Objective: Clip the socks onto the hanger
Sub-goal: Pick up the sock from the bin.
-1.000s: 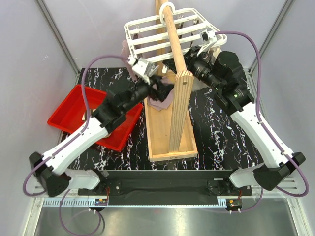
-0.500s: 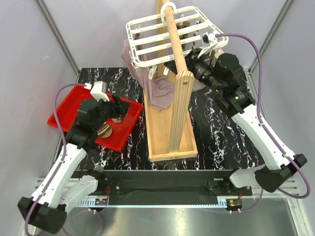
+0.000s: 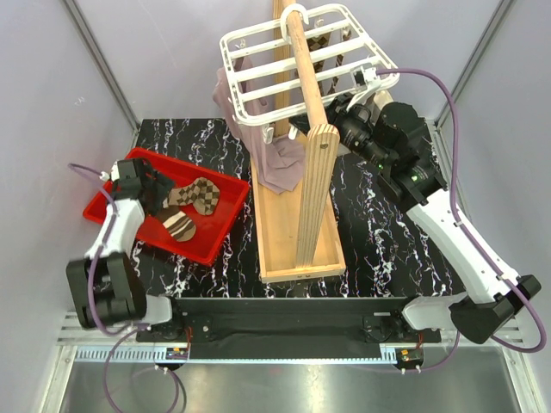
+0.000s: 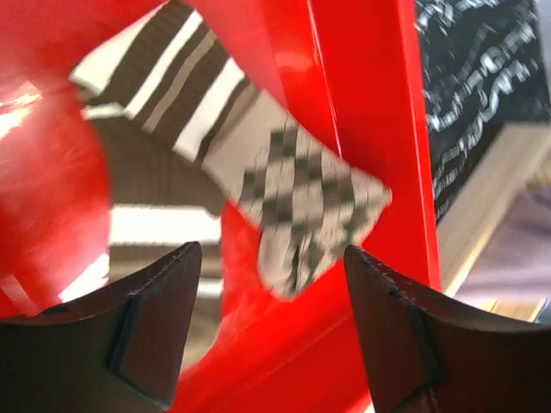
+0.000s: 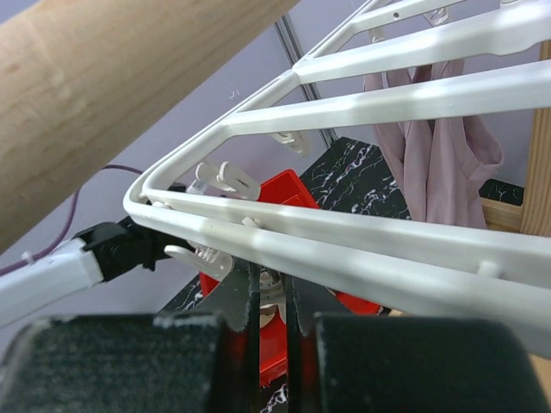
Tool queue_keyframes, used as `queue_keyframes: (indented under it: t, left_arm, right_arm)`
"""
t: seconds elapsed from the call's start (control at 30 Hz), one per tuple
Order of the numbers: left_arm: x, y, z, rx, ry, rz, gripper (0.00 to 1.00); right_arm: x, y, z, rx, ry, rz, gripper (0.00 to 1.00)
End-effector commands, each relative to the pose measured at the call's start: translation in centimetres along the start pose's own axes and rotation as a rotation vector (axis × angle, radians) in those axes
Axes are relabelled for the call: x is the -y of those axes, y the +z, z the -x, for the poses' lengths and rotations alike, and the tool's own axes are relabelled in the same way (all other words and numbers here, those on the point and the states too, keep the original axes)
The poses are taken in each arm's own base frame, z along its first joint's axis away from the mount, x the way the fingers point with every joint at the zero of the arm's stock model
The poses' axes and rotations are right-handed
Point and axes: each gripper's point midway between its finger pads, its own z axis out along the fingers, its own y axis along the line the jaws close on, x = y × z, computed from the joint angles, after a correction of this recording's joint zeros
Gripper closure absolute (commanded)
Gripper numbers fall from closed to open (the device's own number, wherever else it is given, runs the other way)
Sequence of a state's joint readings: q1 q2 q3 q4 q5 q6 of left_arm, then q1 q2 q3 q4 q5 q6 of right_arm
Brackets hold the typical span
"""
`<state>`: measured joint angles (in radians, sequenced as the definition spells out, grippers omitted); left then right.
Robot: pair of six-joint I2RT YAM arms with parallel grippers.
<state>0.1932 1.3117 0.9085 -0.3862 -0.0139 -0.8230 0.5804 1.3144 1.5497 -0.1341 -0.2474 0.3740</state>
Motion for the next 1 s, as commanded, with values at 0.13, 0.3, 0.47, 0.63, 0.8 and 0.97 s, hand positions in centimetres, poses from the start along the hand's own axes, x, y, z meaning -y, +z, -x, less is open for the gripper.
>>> queue_keyframes:
  t: [0.13,0.3,0.47,0.63,0.8,0.97]
  left_arm:
    - [2.9,5.6,2.7,0.012,-0.142,0.087,0.33]
    - [3.1,6.1,2.2,0.015,-0.158,0.226,0.32]
    - [2.0,5.3,0.9,0.044,-0.205,0.247,0.33]
    - [-0.3,5.4,-0.9,0.024,-0.242,0.290,0.33]
    - [-0.1,6.7,-1.6,0.001,-0.255,0.272,0.36]
    - [0.5,7.6,-1.5,0.004,-0.261,0.262,0.42]
  right_arm:
    - [1.0,-0.3,-1.2,-0.018,-0.015,-0.021,1.00]
    - [0.9,-0.2,-1.5,-0.021,-0.011,-0.012,1.00]
    - [0.8,-0.3,-1.5,-0.019,-0.009,-0.006,1.00]
    - [0.8,-0.4,-1.7,-0.019,0.002,-0.005,1.00]
    - [0.6,-0.3,-1.5,-0.017,0.004,0.001,1.00]
    - [0.7,-0.2,-1.5,-0.016,0.004,-0.002,1.00]
